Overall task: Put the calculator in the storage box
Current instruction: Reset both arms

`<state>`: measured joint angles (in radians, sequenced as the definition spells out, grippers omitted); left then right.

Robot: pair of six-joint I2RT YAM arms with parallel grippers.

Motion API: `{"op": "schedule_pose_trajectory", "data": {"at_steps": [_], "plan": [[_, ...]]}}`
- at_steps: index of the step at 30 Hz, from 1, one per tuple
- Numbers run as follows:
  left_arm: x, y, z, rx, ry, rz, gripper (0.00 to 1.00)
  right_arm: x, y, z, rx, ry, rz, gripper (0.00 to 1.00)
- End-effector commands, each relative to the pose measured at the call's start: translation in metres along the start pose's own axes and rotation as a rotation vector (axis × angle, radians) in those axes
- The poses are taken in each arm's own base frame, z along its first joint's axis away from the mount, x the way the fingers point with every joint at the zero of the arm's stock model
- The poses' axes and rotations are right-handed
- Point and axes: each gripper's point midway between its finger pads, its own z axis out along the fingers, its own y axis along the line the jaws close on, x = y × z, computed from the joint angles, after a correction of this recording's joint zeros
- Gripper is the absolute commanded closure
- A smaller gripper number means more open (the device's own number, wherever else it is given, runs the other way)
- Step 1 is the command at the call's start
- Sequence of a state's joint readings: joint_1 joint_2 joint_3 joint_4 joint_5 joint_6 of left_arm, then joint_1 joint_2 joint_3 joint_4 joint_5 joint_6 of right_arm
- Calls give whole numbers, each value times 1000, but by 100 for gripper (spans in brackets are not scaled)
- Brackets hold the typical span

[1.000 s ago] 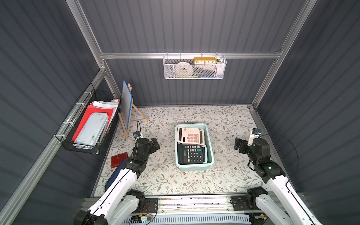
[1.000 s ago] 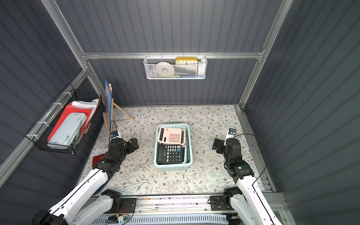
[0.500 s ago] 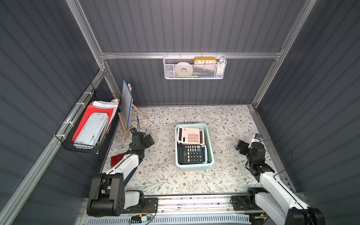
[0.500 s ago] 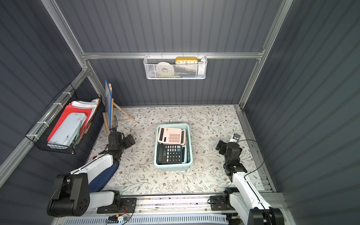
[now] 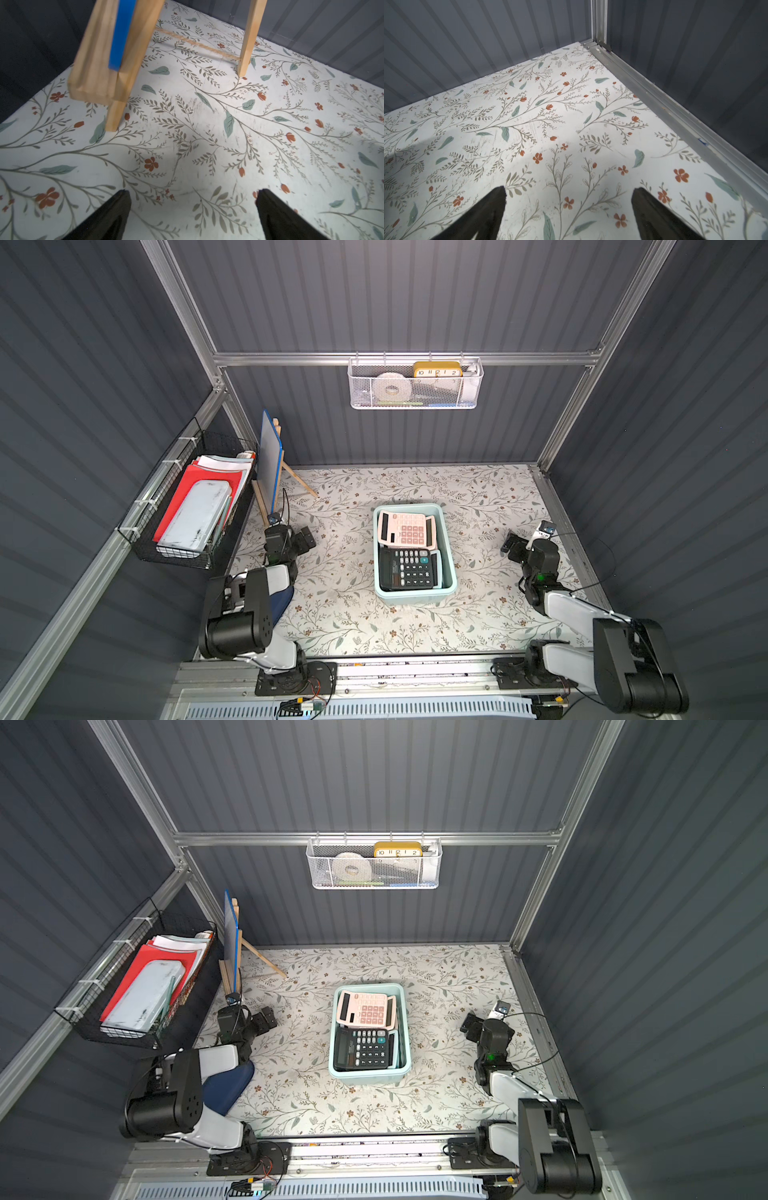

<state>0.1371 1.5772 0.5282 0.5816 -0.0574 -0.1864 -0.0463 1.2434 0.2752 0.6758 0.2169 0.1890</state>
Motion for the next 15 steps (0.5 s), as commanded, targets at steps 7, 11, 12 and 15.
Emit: {"op": "schedule_pose_trajectory", "data": {"at_steps": [7, 11, 12, 15], "plan": [[-18, -15, 4, 129, -187, 95, 1, -2, 26, 25, -139, -92, -65, 1], [-16, -7, 8, 114, -177, 75, 0, 0, 37, 36, -181, -77, -84, 1], [-16, -7, 9, 112, -174, 77, 1, 1, 41, 41, -193, -39, -100, 1], [-16, -8, 9, 113, -171, 76, 0, 7, 43, 42, -184, 57, -120, 1]]}}
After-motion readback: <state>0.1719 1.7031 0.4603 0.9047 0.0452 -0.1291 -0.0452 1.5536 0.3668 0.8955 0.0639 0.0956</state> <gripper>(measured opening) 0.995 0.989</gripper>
